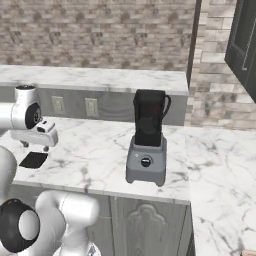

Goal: Grab the onion and garlic from the fridge, place them in the blender, close the lid, and turn on the blender to create a marinade.

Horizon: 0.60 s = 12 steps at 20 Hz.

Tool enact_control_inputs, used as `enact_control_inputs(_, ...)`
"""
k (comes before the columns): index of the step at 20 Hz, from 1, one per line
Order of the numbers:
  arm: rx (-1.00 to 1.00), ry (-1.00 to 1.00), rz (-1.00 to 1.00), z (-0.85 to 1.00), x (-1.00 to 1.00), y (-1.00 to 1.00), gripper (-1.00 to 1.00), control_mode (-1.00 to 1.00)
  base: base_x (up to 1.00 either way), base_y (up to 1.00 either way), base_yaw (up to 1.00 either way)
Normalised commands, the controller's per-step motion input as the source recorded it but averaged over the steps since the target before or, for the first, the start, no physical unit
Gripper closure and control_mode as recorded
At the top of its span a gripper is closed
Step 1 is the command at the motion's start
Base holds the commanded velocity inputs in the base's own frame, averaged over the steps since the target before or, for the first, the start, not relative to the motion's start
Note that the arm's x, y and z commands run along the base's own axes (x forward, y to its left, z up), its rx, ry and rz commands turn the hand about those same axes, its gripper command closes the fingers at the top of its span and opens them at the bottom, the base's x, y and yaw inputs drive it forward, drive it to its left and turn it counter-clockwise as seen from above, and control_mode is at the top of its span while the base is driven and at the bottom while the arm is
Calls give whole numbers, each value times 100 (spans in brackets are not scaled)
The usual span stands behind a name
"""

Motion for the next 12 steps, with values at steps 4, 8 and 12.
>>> enact_control_inputs(4, -16, 23, 1, -66, 21, 49, -100, -100, 0, 0, 0)
enact_control_inputs(8, 0, 13, 1, -46, 34, 43, -100, -100, 0, 0, 0)
enact_control_inputs(12, 0, 9, 7, -23, 15, 59, -100, -100, 0, 0, 0)
